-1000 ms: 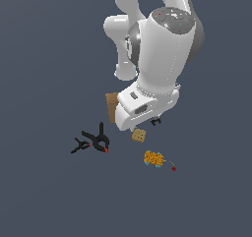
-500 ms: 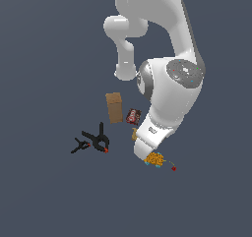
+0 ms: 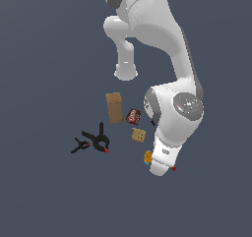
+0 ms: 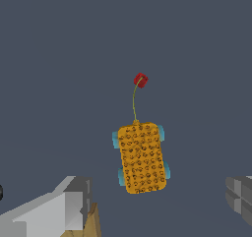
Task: Pick up a designated object from a clutter of objects.
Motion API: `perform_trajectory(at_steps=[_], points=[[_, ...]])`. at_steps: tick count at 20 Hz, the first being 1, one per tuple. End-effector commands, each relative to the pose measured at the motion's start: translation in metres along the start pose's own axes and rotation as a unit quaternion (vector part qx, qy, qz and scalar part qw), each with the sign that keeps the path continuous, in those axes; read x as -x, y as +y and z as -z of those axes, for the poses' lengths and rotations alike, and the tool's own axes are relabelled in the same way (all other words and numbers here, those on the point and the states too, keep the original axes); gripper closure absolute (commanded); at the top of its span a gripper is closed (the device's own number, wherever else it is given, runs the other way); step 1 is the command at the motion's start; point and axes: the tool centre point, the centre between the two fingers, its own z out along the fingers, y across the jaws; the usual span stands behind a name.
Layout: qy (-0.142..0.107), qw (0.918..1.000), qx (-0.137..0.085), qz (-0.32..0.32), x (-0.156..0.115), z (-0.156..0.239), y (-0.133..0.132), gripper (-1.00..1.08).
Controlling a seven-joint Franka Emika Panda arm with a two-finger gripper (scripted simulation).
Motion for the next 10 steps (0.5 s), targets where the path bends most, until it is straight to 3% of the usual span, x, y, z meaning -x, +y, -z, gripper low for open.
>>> perform_trajectory(at_steps=[1,10], points=[[0.002,0.9996,-0.001,0.027,-0.007,-0.013,-0.001,-0.92],[0.007,0.9972,-0.005,0.074,-0.019,-0.039,-0.005,-0.92]])
